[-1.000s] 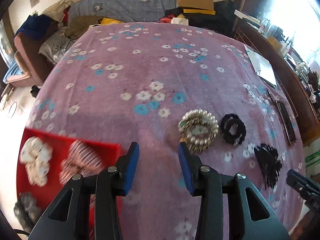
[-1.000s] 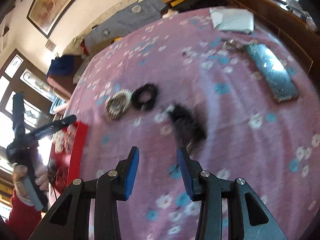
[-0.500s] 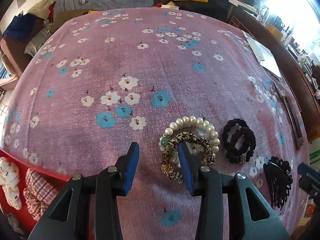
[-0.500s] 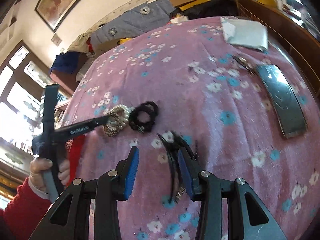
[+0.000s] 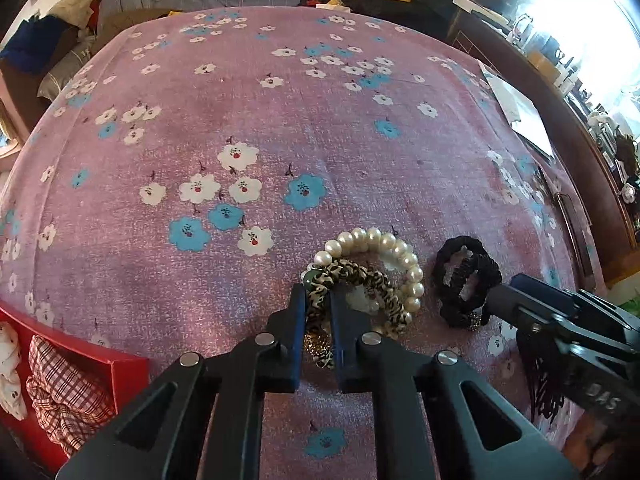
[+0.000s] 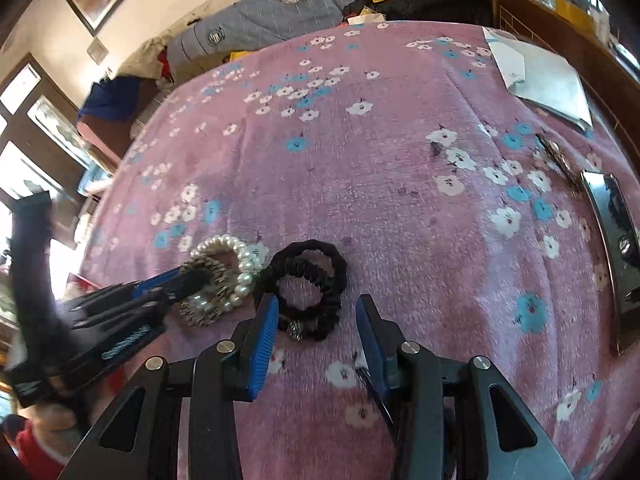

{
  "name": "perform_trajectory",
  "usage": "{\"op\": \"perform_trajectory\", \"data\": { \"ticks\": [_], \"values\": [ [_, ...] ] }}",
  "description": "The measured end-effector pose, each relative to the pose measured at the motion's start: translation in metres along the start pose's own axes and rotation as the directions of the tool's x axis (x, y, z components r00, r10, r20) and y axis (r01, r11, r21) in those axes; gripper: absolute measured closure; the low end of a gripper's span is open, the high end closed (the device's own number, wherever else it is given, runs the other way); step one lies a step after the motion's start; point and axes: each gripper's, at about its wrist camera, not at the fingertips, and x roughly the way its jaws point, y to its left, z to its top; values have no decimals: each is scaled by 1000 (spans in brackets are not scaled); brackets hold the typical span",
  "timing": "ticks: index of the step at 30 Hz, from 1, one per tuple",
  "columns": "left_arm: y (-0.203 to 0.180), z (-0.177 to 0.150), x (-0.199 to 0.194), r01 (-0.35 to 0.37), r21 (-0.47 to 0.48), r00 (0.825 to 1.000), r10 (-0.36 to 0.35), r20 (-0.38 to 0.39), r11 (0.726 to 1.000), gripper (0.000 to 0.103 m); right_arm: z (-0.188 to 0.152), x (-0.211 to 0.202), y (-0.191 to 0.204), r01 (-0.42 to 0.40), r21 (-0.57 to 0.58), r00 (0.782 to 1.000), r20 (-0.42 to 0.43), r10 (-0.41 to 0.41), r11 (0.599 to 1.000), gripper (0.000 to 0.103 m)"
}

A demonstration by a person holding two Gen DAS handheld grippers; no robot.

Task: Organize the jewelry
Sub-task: 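Grasp the pearl and leopard bracelet stack with left tool while right tool grasps black hair tie, then lift the leopard bracelet with left tool while right tool holds the black hair tie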

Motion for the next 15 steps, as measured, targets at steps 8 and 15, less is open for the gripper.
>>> {"op": "perform_trajectory", "data": {
  "ticks": [8, 15],
  "values": [
    [1, -9, -30, 1, -19, 1000, 0, 31, 1000, 94, 3, 2, 7, 2, -42, 1000, 17, -1, 999, 101],
    [8, -19, -66, 41, -51, 996, -37, 77, 998, 94, -2, -17, 9, -42, -43, 997, 56, 44, 998, 102]
  ]
}}
